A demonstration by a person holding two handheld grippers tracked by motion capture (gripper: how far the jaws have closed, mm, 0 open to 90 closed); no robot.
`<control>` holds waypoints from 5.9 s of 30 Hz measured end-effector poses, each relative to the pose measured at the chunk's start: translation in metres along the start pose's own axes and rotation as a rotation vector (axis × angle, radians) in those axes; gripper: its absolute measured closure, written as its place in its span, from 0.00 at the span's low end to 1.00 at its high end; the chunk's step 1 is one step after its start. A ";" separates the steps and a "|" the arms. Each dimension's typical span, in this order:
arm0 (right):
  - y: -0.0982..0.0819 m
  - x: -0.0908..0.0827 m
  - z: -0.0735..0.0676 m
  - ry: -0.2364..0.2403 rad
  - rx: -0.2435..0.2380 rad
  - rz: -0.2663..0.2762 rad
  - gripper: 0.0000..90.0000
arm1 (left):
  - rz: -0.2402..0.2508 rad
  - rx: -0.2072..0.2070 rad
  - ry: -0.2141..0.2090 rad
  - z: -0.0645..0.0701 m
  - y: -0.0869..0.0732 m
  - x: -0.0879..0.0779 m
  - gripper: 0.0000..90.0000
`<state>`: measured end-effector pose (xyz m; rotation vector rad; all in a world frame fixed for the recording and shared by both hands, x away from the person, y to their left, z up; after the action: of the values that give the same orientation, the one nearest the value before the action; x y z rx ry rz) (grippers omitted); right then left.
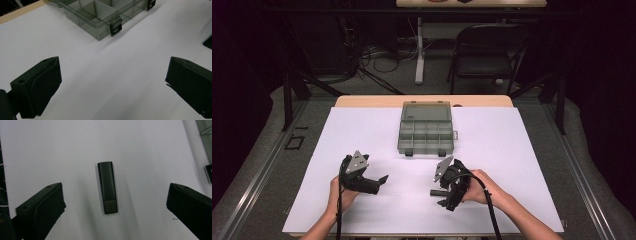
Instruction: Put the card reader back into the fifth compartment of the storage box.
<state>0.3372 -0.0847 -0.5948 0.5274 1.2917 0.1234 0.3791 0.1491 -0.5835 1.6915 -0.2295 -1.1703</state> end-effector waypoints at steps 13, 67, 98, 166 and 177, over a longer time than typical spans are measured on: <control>-0.007 0.007 0.001 -0.004 -0.056 -0.116 0.50 | 0.000 -0.009 -0.003 0.000 0.000 0.001 0.00; -0.005 0.010 0.002 0.045 -0.082 -0.190 0.82 | -0.007 -0.004 -0.003 0.000 -0.001 0.002 0.00; -0.002 -0.008 0.014 0.008 0.108 0.084 0.82 | -0.003 -0.005 0.003 -0.002 0.000 0.001 0.00; 0.037 -0.018 0.050 -0.172 0.204 0.329 0.82 | 0.009 -0.002 0.008 -0.001 0.002 0.001 0.00; 0.045 -0.023 0.057 -0.190 0.203 0.333 0.82 | 0.014 0.000 0.009 -0.001 0.003 0.001 0.00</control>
<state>0.3934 -0.0717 -0.5452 0.9057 1.0287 0.2153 0.3813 0.1474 -0.5821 1.6926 -0.2357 -1.1516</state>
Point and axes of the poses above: each handheld gripper's, and its own axes: x roughly forward along the jaws, y roughly out of its top, z roughly to its right, the point moved 9 cm from there along x, roughly forward along the jaws, and after that the axes turned 6 degrees about -y, right-handed, at the moved point
